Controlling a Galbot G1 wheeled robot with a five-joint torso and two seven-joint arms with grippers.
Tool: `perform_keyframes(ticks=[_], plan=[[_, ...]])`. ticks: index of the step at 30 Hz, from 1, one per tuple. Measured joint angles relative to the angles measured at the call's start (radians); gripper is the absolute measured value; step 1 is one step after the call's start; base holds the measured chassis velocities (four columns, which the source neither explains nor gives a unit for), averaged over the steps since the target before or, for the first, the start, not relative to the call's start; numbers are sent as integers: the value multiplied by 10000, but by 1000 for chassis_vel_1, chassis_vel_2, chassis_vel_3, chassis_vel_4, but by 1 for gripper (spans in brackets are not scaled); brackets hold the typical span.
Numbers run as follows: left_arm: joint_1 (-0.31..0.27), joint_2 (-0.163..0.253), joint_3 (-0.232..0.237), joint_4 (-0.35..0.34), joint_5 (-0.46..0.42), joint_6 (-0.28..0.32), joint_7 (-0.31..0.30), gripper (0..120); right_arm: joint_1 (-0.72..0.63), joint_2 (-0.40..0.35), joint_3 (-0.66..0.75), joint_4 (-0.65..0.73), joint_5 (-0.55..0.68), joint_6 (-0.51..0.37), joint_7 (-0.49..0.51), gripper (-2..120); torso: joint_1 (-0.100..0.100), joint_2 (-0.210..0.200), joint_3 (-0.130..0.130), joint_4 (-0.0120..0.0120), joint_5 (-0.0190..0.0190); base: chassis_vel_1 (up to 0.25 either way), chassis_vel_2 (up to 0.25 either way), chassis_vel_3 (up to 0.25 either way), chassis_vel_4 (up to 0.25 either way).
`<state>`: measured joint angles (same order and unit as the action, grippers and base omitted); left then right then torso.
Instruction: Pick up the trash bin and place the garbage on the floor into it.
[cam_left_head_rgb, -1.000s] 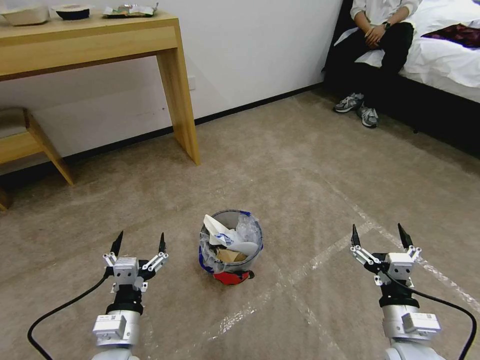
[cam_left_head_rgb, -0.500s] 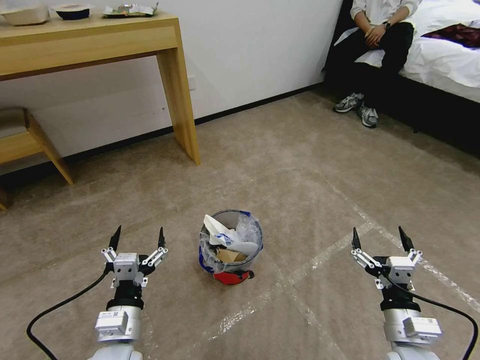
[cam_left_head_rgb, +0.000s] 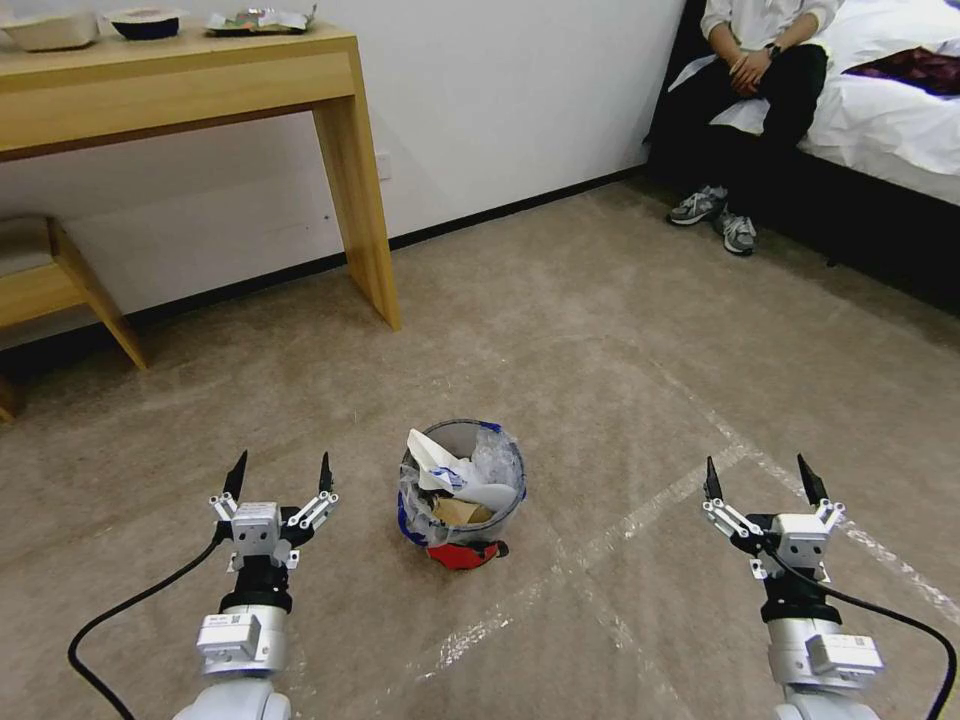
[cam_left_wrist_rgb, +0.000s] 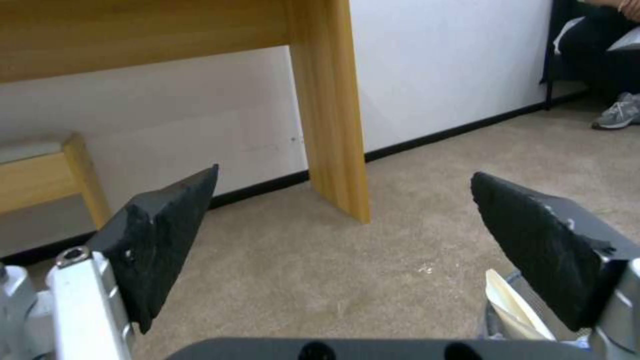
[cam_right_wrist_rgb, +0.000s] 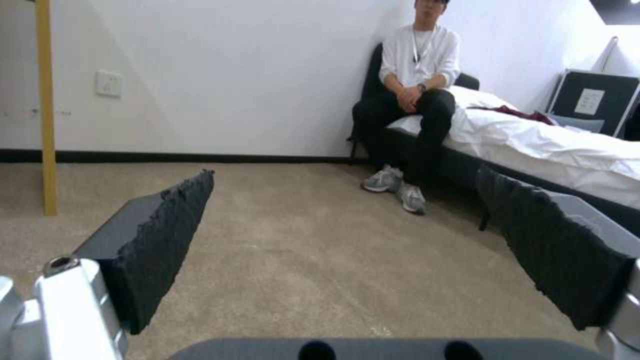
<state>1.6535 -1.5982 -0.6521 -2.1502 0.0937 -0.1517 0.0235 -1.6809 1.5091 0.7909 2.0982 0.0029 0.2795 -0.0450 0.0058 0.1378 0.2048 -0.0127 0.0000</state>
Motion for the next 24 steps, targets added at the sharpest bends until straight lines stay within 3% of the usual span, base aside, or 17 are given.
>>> perform_keyframes(ticks=[24], plan=[[6,1,5,2,-7,18,-2,100,3,-3,-4,-2,4,-12,-1,100,0,0,0,0,0,0,0,0,0]])
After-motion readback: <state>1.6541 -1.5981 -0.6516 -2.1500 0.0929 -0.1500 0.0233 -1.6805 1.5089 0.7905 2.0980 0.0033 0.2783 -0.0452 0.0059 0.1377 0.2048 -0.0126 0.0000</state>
